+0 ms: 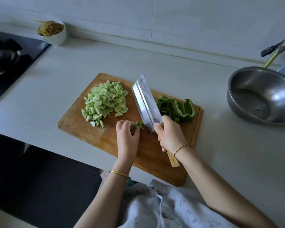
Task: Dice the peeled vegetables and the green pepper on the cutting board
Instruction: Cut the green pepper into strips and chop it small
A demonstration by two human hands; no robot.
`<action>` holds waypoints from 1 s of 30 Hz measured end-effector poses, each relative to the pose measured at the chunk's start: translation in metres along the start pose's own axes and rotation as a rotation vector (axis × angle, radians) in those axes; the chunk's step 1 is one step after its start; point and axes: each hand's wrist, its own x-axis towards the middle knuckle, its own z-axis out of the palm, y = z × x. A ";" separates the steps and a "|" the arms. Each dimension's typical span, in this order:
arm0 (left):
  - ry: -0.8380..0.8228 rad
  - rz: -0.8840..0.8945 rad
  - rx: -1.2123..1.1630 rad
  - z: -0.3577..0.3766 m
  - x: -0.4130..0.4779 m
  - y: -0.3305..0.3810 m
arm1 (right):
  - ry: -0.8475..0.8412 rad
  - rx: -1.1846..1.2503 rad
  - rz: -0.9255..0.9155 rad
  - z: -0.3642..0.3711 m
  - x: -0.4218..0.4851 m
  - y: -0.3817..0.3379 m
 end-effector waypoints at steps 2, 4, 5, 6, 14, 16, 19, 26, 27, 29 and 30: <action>0.007 -0.016 0.043 0.000 0.000 0.000 | -0.007 -0.005 -0.002 0.000 -0.001 0.001; 0.006 -0.019 0.086 0.000 0.000 0.001 | -0.015 -0.017 -0.007 -0.001 -0.003 0.001; 0.008 -0.016 0.105 0.000 0.001 0.001 | -0.017 -0.027 -0.012 -0.001 -0.003 0.001; 0.009 -0.012 0.122 0.000 0.001 0.002 | -0.017 -0.038 -0.016 -0.002 -0.004 0.001; -0.024 -0.036 0.161 0.003 0.003 0.005 | -0.015 -0.123 -0.057 -0.001 -0.006 0.003; -0.037 -0.040 0.159 0.004 0.004 0.007 | -0.011 -0.160 -0.070 -0.001 -0.007 0.003; -0.042 -0.067 0.130 0.004 0.006 0.010 | 0.026 -0.210 -0.102 -0.004 -0.007 0.003; -0.001 -0.157 0.179 0.010 0.007 0.018 | 0.023 -0.189 -0.063 -0.013 -0.002 0.001; -0.006 -0.155 0.204 0.012 0.007 0.019 | 0.018 -0.192 -0.060 -0.013 -0.002 0.001; -0.014 -0.135 0.243 0.013 0.007 0.021 | 0.013 -0.196 -0.060 -0.013 -0.003 0.001; -0.019 -0.124 0.250 0.013 0.007 0.021 | 0.012 -0.196 -0.058 -0.014 -0.002 0.001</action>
